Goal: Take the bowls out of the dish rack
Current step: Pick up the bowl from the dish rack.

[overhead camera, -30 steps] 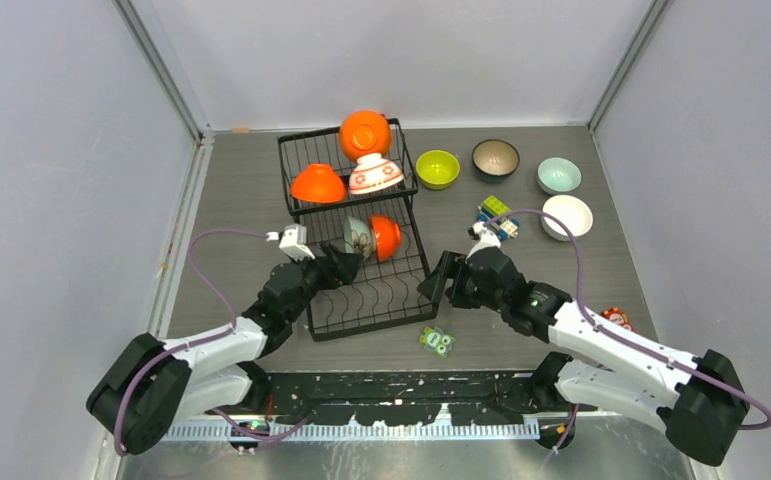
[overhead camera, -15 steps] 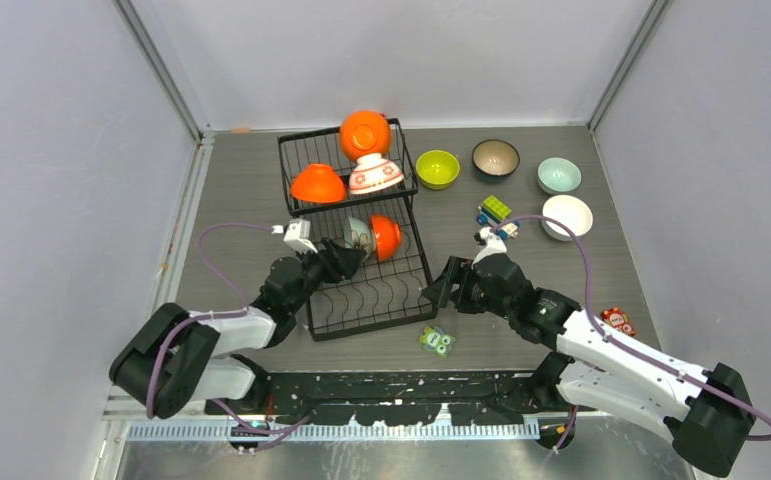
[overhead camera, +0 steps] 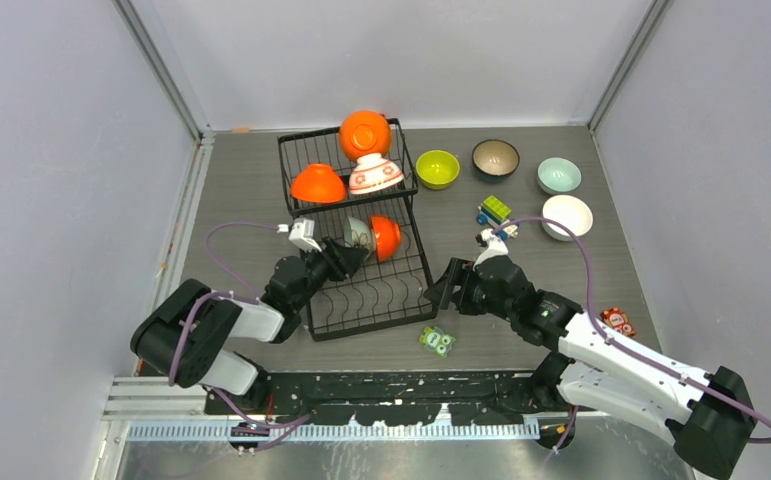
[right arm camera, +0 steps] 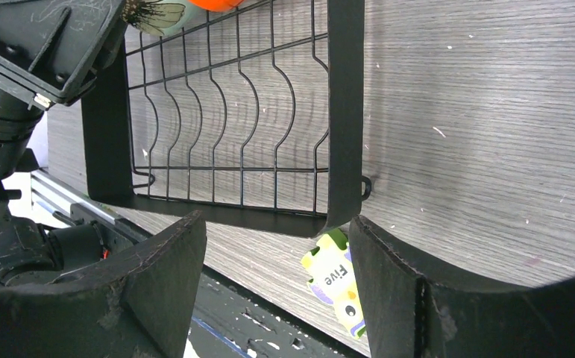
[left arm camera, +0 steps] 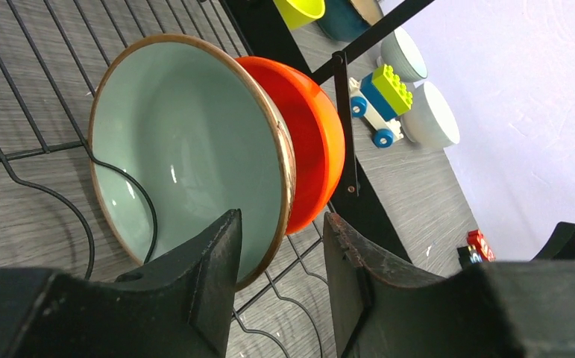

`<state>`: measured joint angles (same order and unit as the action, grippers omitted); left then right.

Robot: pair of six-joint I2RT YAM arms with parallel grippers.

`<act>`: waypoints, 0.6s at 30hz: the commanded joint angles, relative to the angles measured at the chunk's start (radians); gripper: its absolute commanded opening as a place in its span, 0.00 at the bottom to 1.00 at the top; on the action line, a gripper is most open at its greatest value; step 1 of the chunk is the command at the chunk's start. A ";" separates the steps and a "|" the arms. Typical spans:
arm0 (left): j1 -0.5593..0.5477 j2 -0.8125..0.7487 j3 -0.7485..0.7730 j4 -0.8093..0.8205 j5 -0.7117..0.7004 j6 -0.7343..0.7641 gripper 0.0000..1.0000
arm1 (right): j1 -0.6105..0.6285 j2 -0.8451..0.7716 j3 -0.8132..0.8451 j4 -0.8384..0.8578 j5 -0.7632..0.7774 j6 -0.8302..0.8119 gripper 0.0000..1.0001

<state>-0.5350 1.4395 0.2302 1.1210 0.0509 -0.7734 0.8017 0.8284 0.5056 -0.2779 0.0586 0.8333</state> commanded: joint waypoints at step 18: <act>0.015 0.078 -0.006 0.221 -0.039 -0.001 0.15 | 0.005 -0.006 -0.008 0.023 0.012 -0.019 0.74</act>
<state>-0.5282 1.5146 0.2329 1.2404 0.0372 -0.7822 0.8017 0.8230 0.4992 -0.2783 0.0589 0.8257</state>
